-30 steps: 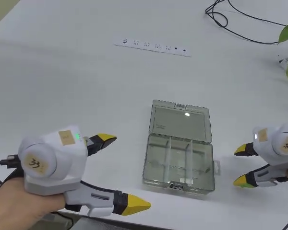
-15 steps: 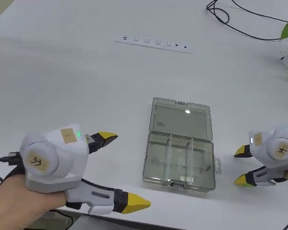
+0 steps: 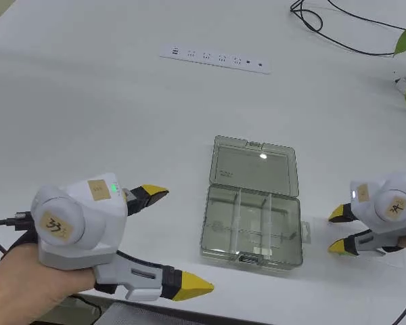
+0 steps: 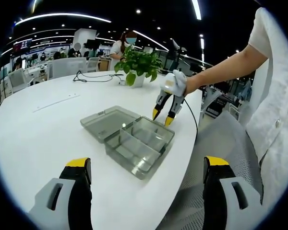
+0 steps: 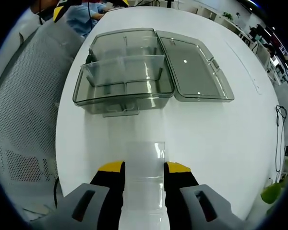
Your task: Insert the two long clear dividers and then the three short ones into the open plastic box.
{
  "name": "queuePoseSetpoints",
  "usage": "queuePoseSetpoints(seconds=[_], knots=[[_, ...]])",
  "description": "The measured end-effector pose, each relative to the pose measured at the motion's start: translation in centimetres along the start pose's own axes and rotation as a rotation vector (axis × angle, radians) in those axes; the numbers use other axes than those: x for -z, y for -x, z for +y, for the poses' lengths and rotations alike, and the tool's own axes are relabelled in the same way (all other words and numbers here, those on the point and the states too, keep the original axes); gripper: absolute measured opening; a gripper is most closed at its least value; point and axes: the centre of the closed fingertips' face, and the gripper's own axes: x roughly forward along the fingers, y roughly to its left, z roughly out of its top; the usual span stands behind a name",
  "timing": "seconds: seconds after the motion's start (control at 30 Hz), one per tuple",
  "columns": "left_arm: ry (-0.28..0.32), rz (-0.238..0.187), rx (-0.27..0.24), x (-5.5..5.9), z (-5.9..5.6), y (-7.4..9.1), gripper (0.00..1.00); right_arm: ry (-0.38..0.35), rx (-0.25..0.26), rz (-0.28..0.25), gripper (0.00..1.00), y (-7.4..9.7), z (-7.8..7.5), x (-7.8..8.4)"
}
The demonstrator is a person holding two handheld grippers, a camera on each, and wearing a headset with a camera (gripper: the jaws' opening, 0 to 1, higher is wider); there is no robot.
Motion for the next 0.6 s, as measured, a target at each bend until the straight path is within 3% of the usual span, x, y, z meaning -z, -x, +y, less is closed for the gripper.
queuePoseSetpoints(seconds=[0.33,0.6], knots=[[-0.01,0.003,0.012,-0.2,-0.4,-0.1,0.99,-0.015,0.049,-0.026,0.33,1.4,0.1,-0.8],[-0.016,-0.008,0.017,-1.5,-0.6,-0.4,0.97,-0.009,0.126,-0.101,0.32,4.9,1.4,-4.1]])
